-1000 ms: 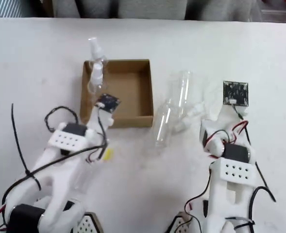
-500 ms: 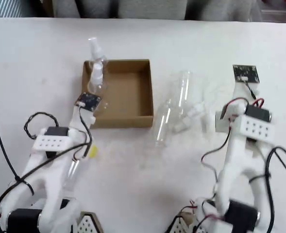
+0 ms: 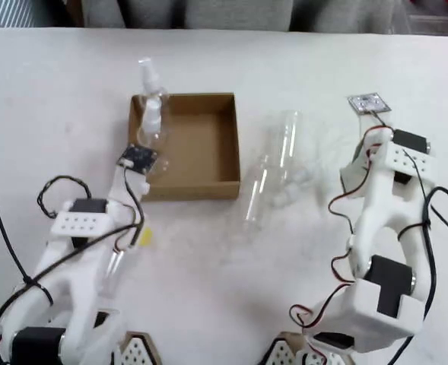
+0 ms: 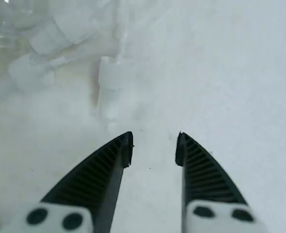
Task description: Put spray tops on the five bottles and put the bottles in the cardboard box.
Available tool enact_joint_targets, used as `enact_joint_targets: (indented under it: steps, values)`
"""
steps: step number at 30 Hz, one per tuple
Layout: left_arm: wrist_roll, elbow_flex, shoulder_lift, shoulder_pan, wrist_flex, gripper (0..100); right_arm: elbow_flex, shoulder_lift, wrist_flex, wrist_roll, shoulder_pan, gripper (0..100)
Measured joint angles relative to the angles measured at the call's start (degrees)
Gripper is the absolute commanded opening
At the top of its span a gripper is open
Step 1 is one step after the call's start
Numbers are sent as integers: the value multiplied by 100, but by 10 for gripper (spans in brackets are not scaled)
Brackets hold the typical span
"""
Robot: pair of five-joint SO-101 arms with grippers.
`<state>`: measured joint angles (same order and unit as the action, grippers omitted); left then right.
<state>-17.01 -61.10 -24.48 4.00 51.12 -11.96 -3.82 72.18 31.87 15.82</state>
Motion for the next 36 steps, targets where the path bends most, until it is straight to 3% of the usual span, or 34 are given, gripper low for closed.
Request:
enact_joint_targets:
  steps: [8, 17, 22, 28, 36]
  values:
    - [0, 0, 0, 0, -105, 32, 0, -202, -97, -281, -738, 155]
    - [0, 0, 0, 0, -114, 32, 26, -1609, -1002, -308, -756, 150]
    - [0, 0, 0, 0, -132, 32, 193, -1697, -1011, -316, -695, 5]
    - [0, 0, 0, 0, -185, 32, 756, -1688, -273, -308, -378, 18]
    - [0, 0, 0, 9, -220, 32, 1969, -1178, 1196, -299, 686, 16]
